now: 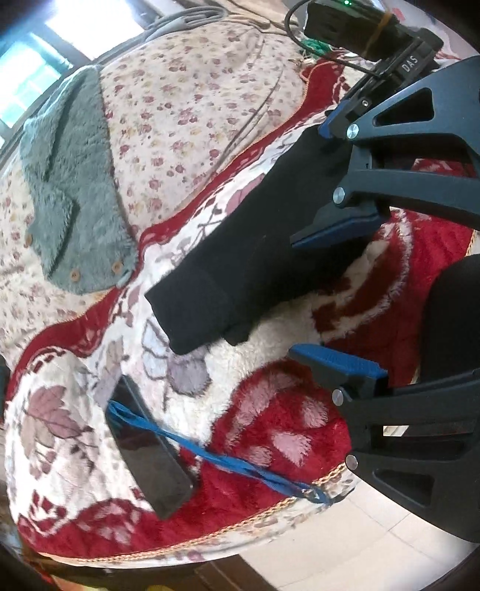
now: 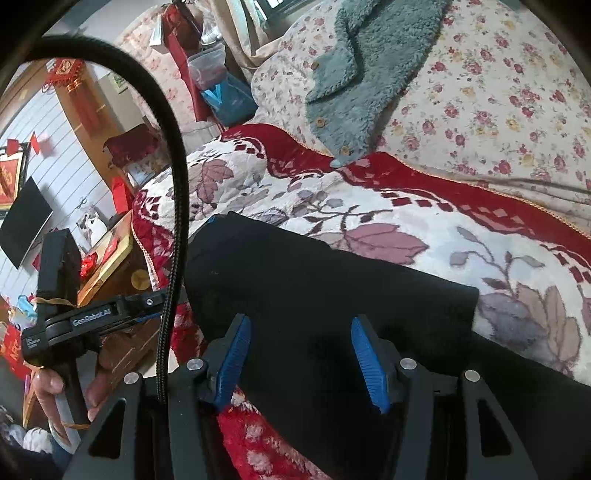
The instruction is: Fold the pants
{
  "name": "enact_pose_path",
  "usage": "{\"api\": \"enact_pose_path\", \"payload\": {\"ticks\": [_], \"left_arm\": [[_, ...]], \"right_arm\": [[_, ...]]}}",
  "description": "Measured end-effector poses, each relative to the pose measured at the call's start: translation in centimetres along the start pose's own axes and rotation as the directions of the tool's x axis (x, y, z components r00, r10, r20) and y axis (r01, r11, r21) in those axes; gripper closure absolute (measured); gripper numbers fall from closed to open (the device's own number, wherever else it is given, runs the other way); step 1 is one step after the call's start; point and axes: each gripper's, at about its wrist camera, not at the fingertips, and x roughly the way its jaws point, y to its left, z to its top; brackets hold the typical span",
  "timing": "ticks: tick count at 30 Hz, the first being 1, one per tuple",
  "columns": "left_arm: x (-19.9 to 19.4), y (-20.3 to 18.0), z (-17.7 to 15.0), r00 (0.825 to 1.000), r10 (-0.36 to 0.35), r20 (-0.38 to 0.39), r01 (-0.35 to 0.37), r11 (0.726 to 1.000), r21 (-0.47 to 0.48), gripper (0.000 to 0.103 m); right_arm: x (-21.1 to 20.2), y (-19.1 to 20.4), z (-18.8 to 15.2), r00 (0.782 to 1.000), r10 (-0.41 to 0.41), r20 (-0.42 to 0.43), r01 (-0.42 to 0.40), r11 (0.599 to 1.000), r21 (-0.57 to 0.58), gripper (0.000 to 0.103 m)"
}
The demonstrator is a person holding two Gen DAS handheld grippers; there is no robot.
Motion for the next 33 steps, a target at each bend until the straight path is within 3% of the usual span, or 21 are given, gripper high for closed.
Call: {"api": "enact_pose_path", "payload": {"ticks": [7,16,18,22,30,32,33], "left_arm": [[0.8,0.1,0.4,1.000,-0.014,-0.005,0.014,1.000,-0.016,0.050],[2.3,0.1,1.2,0.999,-0.033,-0.018,0.033,0.999,-0.019,0.050],[2.5,0.3,1.3,0.999,-0.044,-0.024,0.043,0.999,-0.024,0.050],[3.1,0.9,1.5,0.998,-0.058,-0.024,0.057,0.998,-0.036,0.039],[4.2,1.5,2.1,0.995,-0.091,-0.028,0.089,0.994,-0.067,0.038],[4.4,1.6,2.2,0.995,-0.095,-0.011,0.094,0.992,-0.079,0.038],[4.5,1.6,2.2,0.995,-0.098,-0.003,0.097,0.992,-0.081,0.038]], "right_arm": [[2.8,1.8,2.7,0.999,0.043,-0.015,-0.044,0.997,-0.068,0.042],[8.3,3.1,7.3,0.994,0.063,-0.087,-0.075,0.986,-0.146,0.042],[9.7,3.5,8.4,0.990,0.089,-0.111,-0.106,0.980,-0.168,0.042],[12.8,4.5,10.4,0.974,0.141,-0.175,-0.178,0.960,-0.217,0.037],[18.8,6.1,11.7,0.951,0.104,-0.291,-0.204,0.918,-0.341,0.036],[19.6,5.9,11.9,0.941,0.153,-0.302,-0.251,0.914,-0.318,0.041],[20.0,5.8,11.9,0.933,0.189,-0.306,-0.283,0.912,-0.299,0.052]]}}
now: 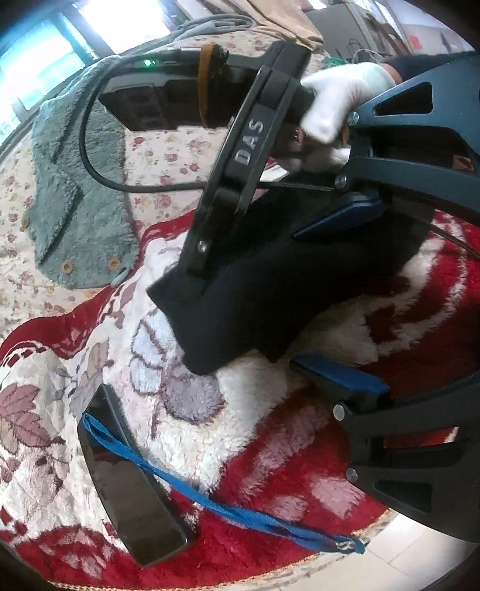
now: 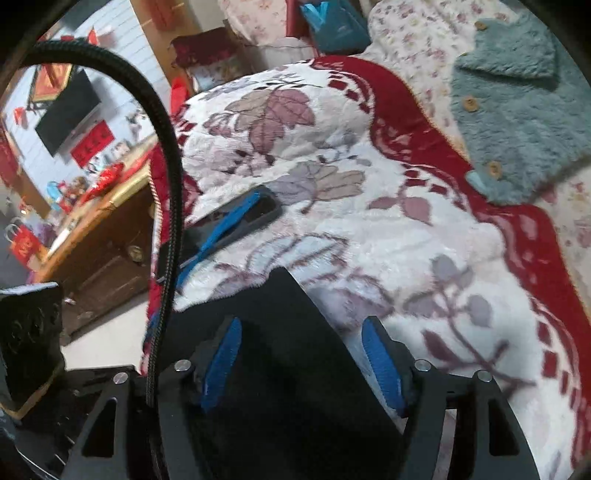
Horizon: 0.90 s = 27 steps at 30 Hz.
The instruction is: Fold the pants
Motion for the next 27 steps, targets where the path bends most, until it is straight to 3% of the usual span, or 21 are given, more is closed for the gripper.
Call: {"api": "enact_pose_path", "payload": {"ticks": [2,3,4,7,13,18,22,27], "left_arm": [[0.3,0.0,0.1,1.000,-0.015,0.001,0.015,1.000,0.001,0.042],[0.4,-0.1,0.2,1.000,-0.030,0.001,0.030,1.000,0.009,0.048],[0.7,-0.3,0.3,0.997,-0.080,-0.021,0.080,0.996,0.026,0.070],[1.2,-1.0,0.3,0.996,-0.079,-0.038,0.081,0.996,0.049,0.082],[-2.3,-4.4,-0.4,0.991,-0.112,0.070,0.097,0.977,0.188,0.085],[-5.1,-8.1,-1.0,0.980,-0.172,0.104,0.137,0.949,0.282,0.085],[-6.8,-12.3,-2.6,0.969,-0.224,0.101,0.169,0.907,0.386,0.085],[-7.2,-18.0,-5.9,0.956,-0.289,0.043,0.230,0.836,0.499,0.085]], "right_arm": [[0.4,0.0,0.0,1.000,-0.006,0.001,0.006,1.000,-0.003,0.058],[0.4,0.2,-0.1,1.000,-0.012,0.007,0.012,1.000,-0.010,0.061],[0.2,0.3,-0.1,1.000,-0.013,0.017,0.013,1.000,-0.015,0.069],[-0.9,0.3,-0.5,0.999,-0.003,0.045,0.004,1.000,-0.023,0.088],[-5.1,1.1,-1.1,0.987,0.049,0.153,-0.051,0.999,0.014,0.090],[-11.8,1.5,-2.2,0.950,0.101,0.294,-0.122,0.991,0.054,0.090],[-17.3,1.4,-4.2,0.921,0.076,0.383,-0.112,0.991,0.073,0.090],[-23.9,0.4,-9.0,0.886,0.007,0.463,-0.072,0.990,0.123,0.090]]}}
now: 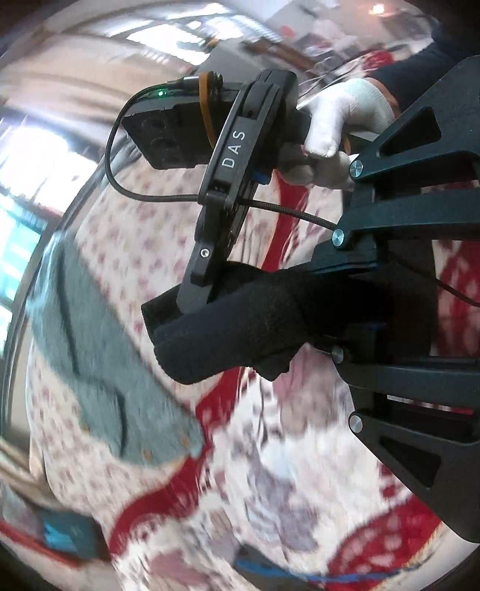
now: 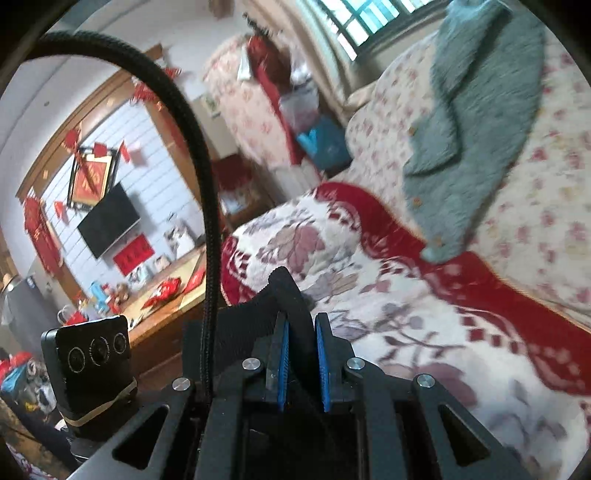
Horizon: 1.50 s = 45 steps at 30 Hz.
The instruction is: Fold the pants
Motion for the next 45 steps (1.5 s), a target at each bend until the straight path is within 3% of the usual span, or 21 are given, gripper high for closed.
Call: {"api": "enact_pose_path", "payload": {"ticks": [7,13,16,17,18,19,21,23,25,29,31,34,38,45], "left_arm": [[4.8,-6.9,-3.3,0.989,-0.071,-0.130,0.084,0.992,0.099,0.085],[9.0,-10.0,-7.5,0.971,-0.017,-0.238,0.055,0.986,0.154,0.085],[10.5,-10.2,-8.5,0.959,-0.003,-0.283,0.046,0.989,0.144,0.084],[10.6,-10.2,-8.7,0.959,0.002,-0.283,0.039,0.989,0.140,0.083],[10.5,-10.3,-8.7,0.959,-0.001,-0.283,0.042,0.989,0.142,0.080],[10.3,-10.3,-8.7,0.958,-0.014,-0.286,0.056,0.988,0.141,0.070],[9.4,-10.7,-8.9,0.944,-0.092,-0.317,0.135,0.984,0.116,0.054],[8.2,-11.2,-8.9,0.935,-0.155,-0.320,0.200,0.973,0.114,0.051],[7.2,-11.5,-8.8,0.947,-0.134,-0.291,0.185,0.971,0.154,0.051],[5.9,-10.1,-8.4,0.947,-0.126,-0.296,0.176,0.973,0.148,0.051],[5.4,-8.9,-7.9,0.954,-0.099,-0.285,0.143,0.980,0.137,0.051],[4.6,-7.0,-7.0,0.972,-0.023,-0.234,0.057,0.988,0.140,0.051],[5.2,-6.1,-6.7,0.970,-0.018,-0.241,0.046,0.993,0.110,0.051],[6.9,-8.3,-7.6,0.962,-0.057,-0.268,0.099,0.984,0.146,0.051]], "right_arm": [[-9.8,-4.1,-5.8,0.990,-0.116,0.074,0.105,0.985,0.138,0.090],[-14.9,-7.7,-12.3,0.970,-0.221,0.103,0.182,0.936,0.301,0.090],[-16.7,-9.4,-15.3,0.948,-0.307,0.084,0.252,0.884,0.394,0.080],[-17.3,-9.7,-16.0,0.942,-0.327,0.080,0.267,0.870,0.414,0.074],[-18.0,-10.0,-16.6,0.935,-0.347,0.076,0.282,0.854,0.437,0.062],[-18.6,-10.1,-17.0,0.927,-0.368,0.068,0.300,0.838,0.456,0.055],[-19.8,-10.1,-17.9,0.911,-0.409,0.056,0.336,0.814,0.475,0.054],[-20.9,-9.8,-18.4,0.894,-0.446,0.048,0.370,0.793,0.485,0.054],[-22.0,-9.5,-18.7,0.884,-0.463,0.059,0.376,0.782,0.497,0.054],[-25.0,-7.6,-19.4,0.858,-0.503,0.101,0.388,0.765,0.514,0.053],[-25.1,-6.8,-19.0,0.863,-0.493,0.110,0.380,0.776,0.503,0.052],[-24.2,-4.8,-18.9,0.889,-0.450,0.087,0.367,0.813,0.453,0.052],[-21.5,-3.4,-19.0,0.921,-0.389,0.033,0.342,0.846,0.409,0.052],[-19.9,-6.9,-19.3,0.913,-0.407,0.013,0.344,0.788,0.511,0.052]]}}
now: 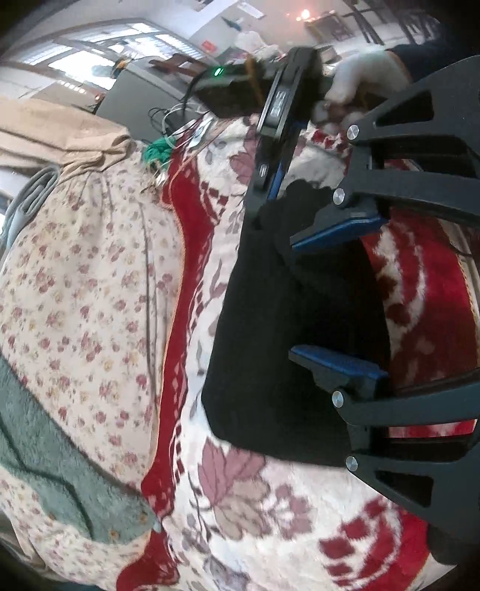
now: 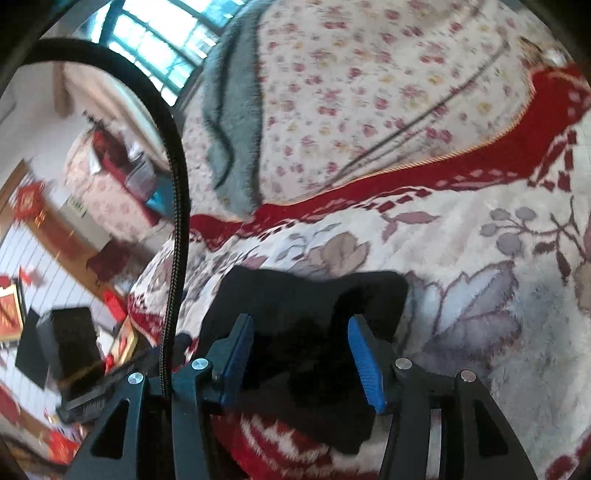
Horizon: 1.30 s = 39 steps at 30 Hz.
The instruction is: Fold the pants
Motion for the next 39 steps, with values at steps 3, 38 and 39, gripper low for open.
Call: {"api": "enact_pose_path", "payload": {"ticks": [3,38,39], "left_arm": [[1.7,-0.8,-0.4,0.998,-0.034,-0.060,0.034,0.999,0.004,0.051],[-0.4,1.5,-0.2,0.979,0.198,-0.046,-0.199,0.980,-0.029,0.051],[-0.4,1.8,-0.1,0.976,0.216,-0.042,-0.217,0.976,-0.029,0.051]], "right_arm": [[1.2,0.0,0.4,1.000,0.012,-0.028,-0.014,0.999,-0.049,0.083],[-0.4,7.3,-0.5,0.997,-0.072,0.022,0.076,0.957,-0.280,0.070],[0.1,7.5,-0.7,0.997,-0.077,0.017,0.078,0.954,-0.290,0.070]]}}
